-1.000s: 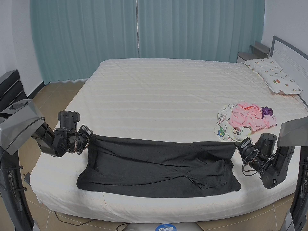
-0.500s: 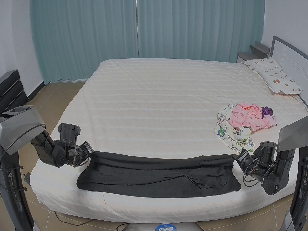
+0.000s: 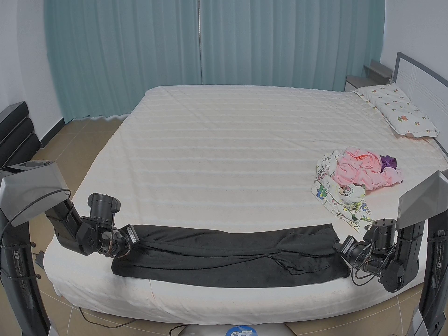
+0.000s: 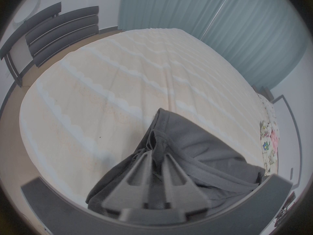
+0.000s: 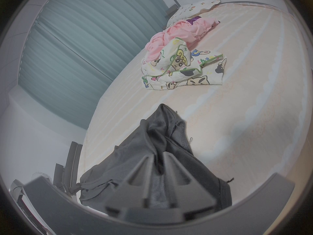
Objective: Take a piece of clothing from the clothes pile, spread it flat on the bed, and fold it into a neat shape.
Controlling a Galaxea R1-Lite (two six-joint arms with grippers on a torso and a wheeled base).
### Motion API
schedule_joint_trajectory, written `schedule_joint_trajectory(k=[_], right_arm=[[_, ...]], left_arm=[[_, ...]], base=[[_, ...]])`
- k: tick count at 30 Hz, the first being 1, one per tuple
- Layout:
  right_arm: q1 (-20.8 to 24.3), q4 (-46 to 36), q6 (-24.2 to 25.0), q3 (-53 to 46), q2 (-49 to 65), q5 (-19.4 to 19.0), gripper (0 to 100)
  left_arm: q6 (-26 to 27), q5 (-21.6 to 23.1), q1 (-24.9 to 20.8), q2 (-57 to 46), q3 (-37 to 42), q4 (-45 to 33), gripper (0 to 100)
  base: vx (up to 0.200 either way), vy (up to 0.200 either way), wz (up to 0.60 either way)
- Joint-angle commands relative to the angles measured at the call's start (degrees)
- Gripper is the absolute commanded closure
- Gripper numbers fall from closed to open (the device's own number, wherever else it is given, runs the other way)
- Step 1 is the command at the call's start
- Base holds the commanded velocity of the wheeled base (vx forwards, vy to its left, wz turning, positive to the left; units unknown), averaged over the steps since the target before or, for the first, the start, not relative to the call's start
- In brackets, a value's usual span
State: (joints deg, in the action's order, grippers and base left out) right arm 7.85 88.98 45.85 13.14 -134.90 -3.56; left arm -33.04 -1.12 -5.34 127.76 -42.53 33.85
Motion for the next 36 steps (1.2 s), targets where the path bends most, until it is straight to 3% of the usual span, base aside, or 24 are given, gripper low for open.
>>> schedule_joint_trajectory(k=[1,13,19,27,36], right_arm=[[0.06,0.85,0.03,-0.13,-0.71,-0.04,0],[-2.05,0.93,0.47,0.22,1.04,0.22,0],[-2.05,0.93,0.82,0.04,1.92,0.13,0],[-2.05,0.93,0.91,-0.13,2.01,-0.04,0],[-1.43,0.93,1.7,-0.22,1.66,-0.04,0]], left_arm=[[2.71,-0.02,-0.2,-0.32,2.28,0.07,0],[4.03,1.39,2.88,-7.08,2.37,-4.32,0],[3.59,11.14,4.9,-9.19,2.1,-6.17,0],[4.56,11.4,4.02,-3.92,0.43,-5.64,0],[12.65,10.97,2.0,1.35,-1.85,-5.46,0]], base=[[0.0,0.0,0.0],[0.0,0.0,0.0],[0.0,0.0,0.0],[0.0,0.0,0.0],[0.0,0.0,0.0]])
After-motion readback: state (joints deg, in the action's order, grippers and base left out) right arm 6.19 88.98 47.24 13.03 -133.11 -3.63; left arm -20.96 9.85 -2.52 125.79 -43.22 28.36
